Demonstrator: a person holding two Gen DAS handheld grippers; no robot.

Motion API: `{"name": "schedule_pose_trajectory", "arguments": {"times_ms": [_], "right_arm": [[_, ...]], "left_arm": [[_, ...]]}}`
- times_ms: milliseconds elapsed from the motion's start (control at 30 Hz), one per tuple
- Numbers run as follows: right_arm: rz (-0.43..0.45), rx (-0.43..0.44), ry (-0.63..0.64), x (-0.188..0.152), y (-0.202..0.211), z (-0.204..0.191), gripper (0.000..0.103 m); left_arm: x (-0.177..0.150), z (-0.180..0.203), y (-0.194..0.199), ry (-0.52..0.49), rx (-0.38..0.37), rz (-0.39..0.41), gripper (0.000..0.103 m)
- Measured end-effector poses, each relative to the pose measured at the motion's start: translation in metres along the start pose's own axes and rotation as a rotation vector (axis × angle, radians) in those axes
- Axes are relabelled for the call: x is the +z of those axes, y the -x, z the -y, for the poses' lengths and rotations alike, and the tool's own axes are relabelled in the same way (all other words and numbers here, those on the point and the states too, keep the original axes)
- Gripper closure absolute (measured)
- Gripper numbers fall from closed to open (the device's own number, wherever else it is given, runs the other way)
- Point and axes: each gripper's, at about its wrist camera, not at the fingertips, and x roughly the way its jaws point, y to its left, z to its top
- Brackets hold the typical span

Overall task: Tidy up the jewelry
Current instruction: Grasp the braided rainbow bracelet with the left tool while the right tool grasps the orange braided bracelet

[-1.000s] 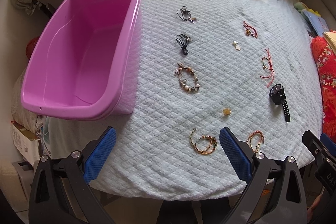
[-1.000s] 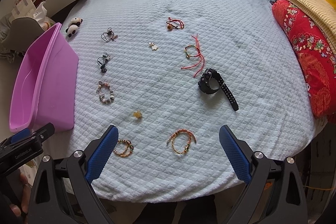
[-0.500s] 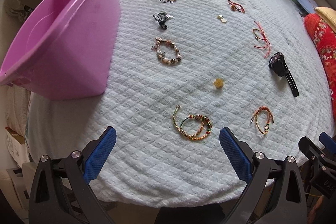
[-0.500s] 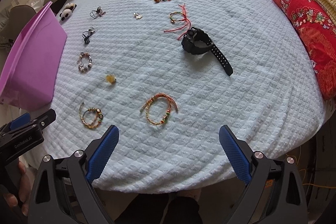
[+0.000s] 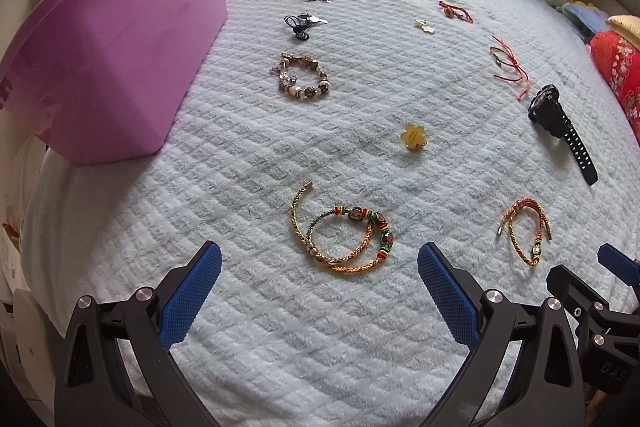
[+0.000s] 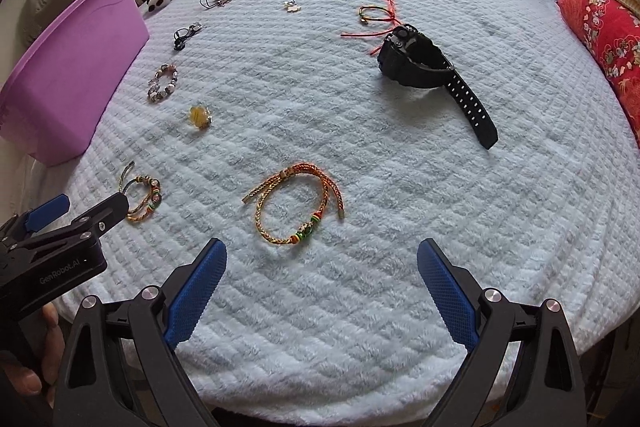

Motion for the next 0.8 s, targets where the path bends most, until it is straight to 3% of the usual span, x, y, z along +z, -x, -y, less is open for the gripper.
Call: {"name": "schedule_pose_trajectory", "arguments": {"times_ms": [400, 800], "right_arm": [[0.101, -0.062, 0.053, -0.006, -0.031, -0.005, 0.011], [0.155, -0.085, 0.096, -0.01, -0.044, -0.013, 0.011]], "left_arm": [[-0.018, 0.006, -0.039, -0.016, -0.022, 0.06, 0.006], [-0.021, 0.005, -0.049, -0.019, -0.025, 0.092, 0.005]]}}
